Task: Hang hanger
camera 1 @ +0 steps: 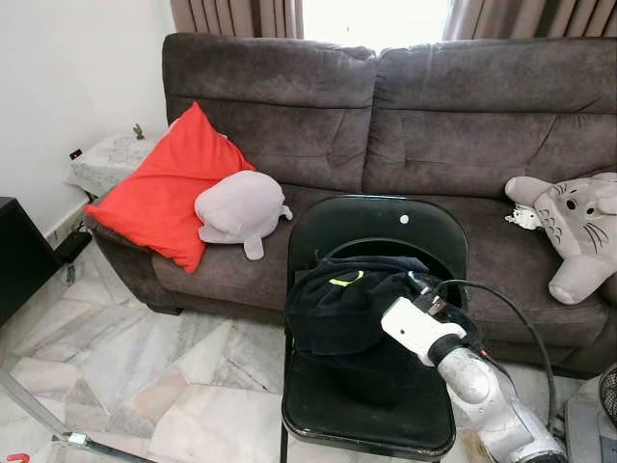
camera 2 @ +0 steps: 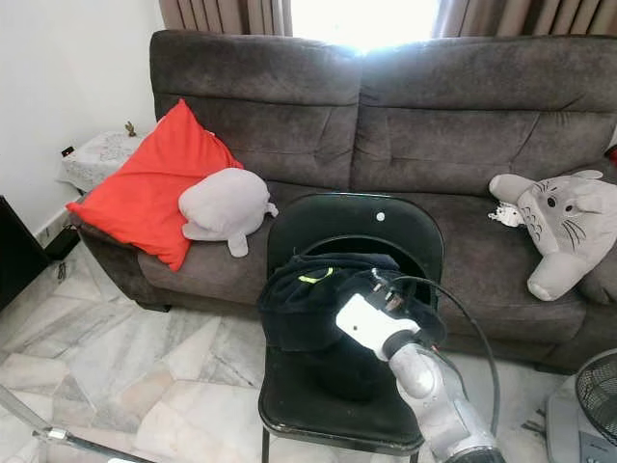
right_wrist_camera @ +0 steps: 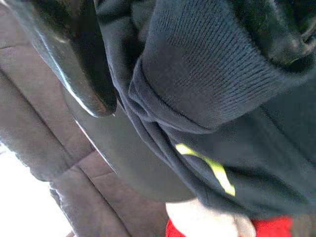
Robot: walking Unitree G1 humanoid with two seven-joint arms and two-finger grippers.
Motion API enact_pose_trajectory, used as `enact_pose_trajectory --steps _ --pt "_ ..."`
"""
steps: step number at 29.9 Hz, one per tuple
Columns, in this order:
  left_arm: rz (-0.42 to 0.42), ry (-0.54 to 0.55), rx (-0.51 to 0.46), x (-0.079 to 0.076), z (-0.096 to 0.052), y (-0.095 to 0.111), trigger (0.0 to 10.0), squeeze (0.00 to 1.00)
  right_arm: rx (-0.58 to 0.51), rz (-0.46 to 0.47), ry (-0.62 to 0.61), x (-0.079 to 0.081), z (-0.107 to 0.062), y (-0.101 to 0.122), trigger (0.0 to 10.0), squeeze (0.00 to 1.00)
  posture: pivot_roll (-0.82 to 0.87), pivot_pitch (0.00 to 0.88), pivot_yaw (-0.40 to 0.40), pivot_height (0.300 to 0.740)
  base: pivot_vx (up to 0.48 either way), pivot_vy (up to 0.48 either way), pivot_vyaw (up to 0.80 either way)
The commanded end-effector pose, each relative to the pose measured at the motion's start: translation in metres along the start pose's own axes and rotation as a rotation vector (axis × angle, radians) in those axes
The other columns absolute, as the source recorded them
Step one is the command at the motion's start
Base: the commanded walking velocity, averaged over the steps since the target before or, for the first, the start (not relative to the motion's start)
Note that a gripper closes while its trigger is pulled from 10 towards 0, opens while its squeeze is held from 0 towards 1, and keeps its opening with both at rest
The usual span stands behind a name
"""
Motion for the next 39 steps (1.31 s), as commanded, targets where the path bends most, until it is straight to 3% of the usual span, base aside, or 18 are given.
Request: enact_pose_trajectory --steps 1,6,7,11,16,21,23,25,27,31,37,39 --pt "-0.007 0.013 0.015 0.004 -0.001 -0.003 10.0 0.00 -0.039 0.030 -0.032 -0.011 0.003 0.012 10.0 0.00 0.00 0.000 0.058 0.740 0.000 0.000 0.00" --pt "-0.008 0.011 0.014 0.003 -0.001 -0.003 10.0 0.00 -0.063 0.022 -0.082 -0.021 0.004 0.019 10.0 0.00 0.00 0.000 0.056 0.740 0.000 0.000 0.00" --pt "-0.008 0.010 0.014 0.003 -0.001 -0.003 10.0 0.00 -0.022 0.033 -0.140 -0.029 0.004 0.013 10.0 0.00 0.00 0.000 0.055 0.740 0.000 0.000 0.00" --pt "-0.008 0.010 0.015 0.003 -0.001 -0.002 10.0 0.00 0.061 0.073 -0.187 -0.033 0.001 -0.001 10.0 0.00 0.00 0.000 0.055 0.740 0.000 0.000 0.00" --pt "-0.003 0.009 0.017 0.003 -0.001 -0.002 10.0 0.00 0.236 0.206 -0.207 -0.023 -0.009 -0.033 10.0 0.00 -0.01 0.000 0.058 0.740 0.000 0.000 0.00" --pt "0.000 0.008 0.015 0.004 -0.001 -0.002 10.0 0.00 0.206 0.244 -0.140 -0.008 -0.007 -0.029 10.0 0.00 -0.01 0.000 0.062 0.740 0.000 0.000 0.00" --pt "0.001 0.008 0.014 0.004 -0.001 -0.002 10.0 0.00 0.164 0.219 -0.091 -0.002 -0.005 -0.022 10.0 0.00 -0.01 0.000 0.062 0.740 0.000 0.000 0.00" --pt "0.001 0.011 0.013 0.004 -0.001 -0.002 10.0 0.00 0.091 0.098 -0.053 0.002 -0.003 -0.008 10.0 0.00 0.00 0.000 0.062 0.740 0.000 0.000 0.00" --pt "0.000 0.011 0.013 0.004 -0.001 -0.002 10.0 0.00 0.083 0.078 -0.050 0.002 -0.002 -0.005 10.0 0.00 0.00 0.000 0.062 0.740 0.000 0.000 0.00" --pt "-0.001 0.016 0.012 0.005 -0.001 -0.002 10.0 0.00 0.043 -0.088 -0.019 0.006 0.000 0.003 10.0 0.00 0.00 0.000 0.062 0.740 0.000 0.000 0.00" --pt "-0.001 0.017 0.012 0.005 -0.001 -0.002 10.0 0.00 0.072 -0.142 -0.060 0.003 -0.002 -0.002 10.0 0.00 0.00 0.000 0.061 0.740 0.000 0.000 0.00" --pt "-0.002 0.017 0.009 0.005 -0.001 -0.002 10.0 0.00 0.075 -0.199 -0.092 -0.003 -0.003 -0.003 10.0 0.00 0.00 0.000 0.061 0.740 0.000 0.000 0.00"
Point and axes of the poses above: a point about 5 cm out from each wrist's last joint towards the gripper, its own z axis pointing out of the wrist towards the gripper, its own y axis along the axis of the wrist's last joint, x = y × z, the point moved 3 cm from there along z, pointing out of the wrist towards the gripper, and after that the axes turned 13 degrees about -z, right-handed, at the moved point
